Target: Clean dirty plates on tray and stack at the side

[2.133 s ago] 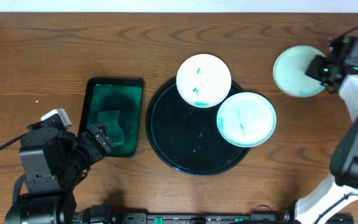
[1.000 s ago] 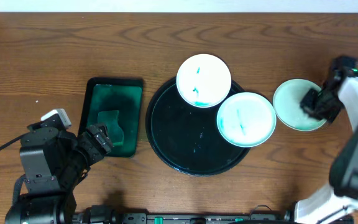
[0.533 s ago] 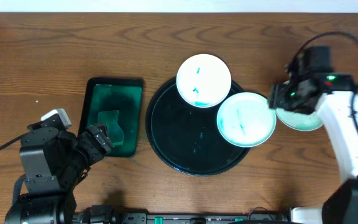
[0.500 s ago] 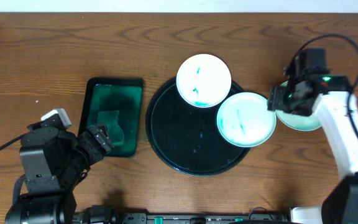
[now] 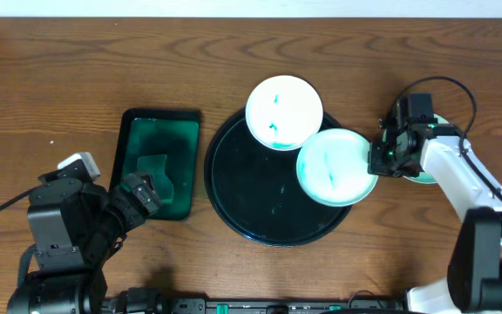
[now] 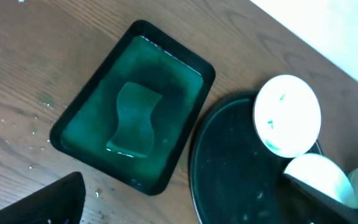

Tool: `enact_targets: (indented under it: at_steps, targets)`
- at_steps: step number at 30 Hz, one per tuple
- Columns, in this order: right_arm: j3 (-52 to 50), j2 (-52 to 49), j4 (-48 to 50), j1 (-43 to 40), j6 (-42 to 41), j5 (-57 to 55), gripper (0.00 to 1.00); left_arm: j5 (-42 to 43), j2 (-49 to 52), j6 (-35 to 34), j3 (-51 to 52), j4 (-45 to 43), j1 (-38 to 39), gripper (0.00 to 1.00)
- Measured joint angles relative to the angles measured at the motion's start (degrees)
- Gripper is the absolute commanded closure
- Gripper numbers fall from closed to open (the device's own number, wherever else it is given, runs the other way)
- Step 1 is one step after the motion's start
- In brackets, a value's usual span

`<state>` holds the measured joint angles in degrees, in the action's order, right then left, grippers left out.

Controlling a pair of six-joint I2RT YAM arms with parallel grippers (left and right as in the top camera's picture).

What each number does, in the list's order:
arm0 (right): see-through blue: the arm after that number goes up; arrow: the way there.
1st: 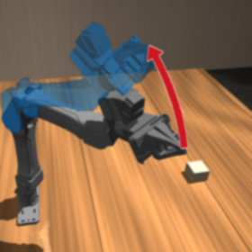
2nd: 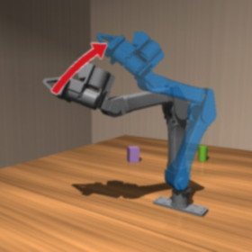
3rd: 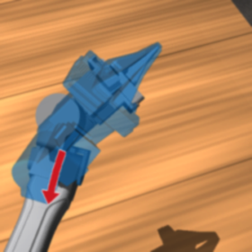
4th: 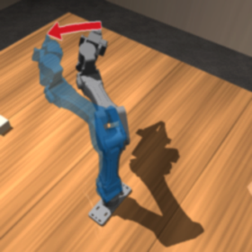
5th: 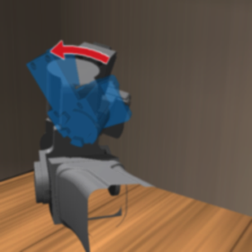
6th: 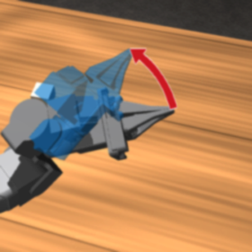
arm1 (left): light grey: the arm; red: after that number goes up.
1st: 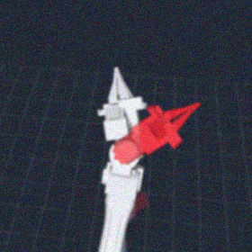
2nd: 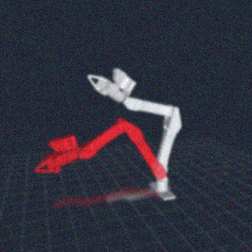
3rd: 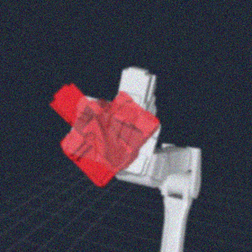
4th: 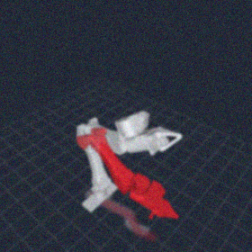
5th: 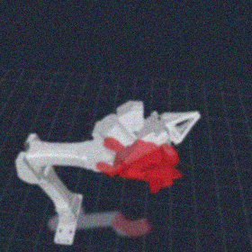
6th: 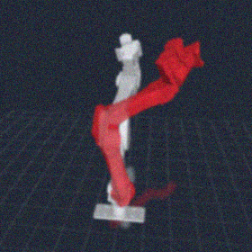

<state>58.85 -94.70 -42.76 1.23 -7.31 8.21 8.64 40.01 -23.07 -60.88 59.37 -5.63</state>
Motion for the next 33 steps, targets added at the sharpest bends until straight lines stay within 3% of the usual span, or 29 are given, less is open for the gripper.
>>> enact_targets:
  at_steps: [6,12,21,29,33]
  targets:
    - [4.11,8.68,-3.04,2.45,1.03,1.49,0.99,0.02,0.00,0.20,0.00,-1.38,0.00,0.02]
    - [5.81,13.64,-2.73,11.15,1.33,2.80,0.99,0.02,0.83,0.20,0.00,-1.05,0.00,0.02]
    - [3.65,-1.40,-4.02,21.29,-0.37,5.05,0.99,0.02,3.54,0.72,0.00,0.81,0.00,0.04]
    - [2.97,-7.72,-0.70,20.59,-5.11,5.40,0.99,-0.28,11.02,3.87,0.24,0.83,0.00,0.16]
    - [2.97,-8.31,3.32,19.54,-7.39,4.90,0.99,-2.34,18.84,4.26,0.31,0.28,0.00,0.17]
